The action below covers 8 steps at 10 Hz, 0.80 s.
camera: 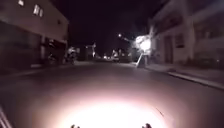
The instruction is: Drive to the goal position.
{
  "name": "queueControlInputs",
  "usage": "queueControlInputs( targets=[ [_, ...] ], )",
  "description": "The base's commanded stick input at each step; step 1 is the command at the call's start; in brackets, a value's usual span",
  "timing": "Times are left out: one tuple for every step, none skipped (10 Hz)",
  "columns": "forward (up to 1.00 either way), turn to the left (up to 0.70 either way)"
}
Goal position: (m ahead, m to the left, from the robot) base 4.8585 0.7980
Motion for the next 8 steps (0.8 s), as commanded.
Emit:
queueControlInputs(
  targets=[
    [0.85, 0.00],
    [0.85, 0.00],
    [0.85, 0.00],
    [0.85, 0.00],
    [0.85, 0.00],
    [0.85, 0.00],
    [0.85, 0.00],
    [0.85, 0.00]
  ],
)
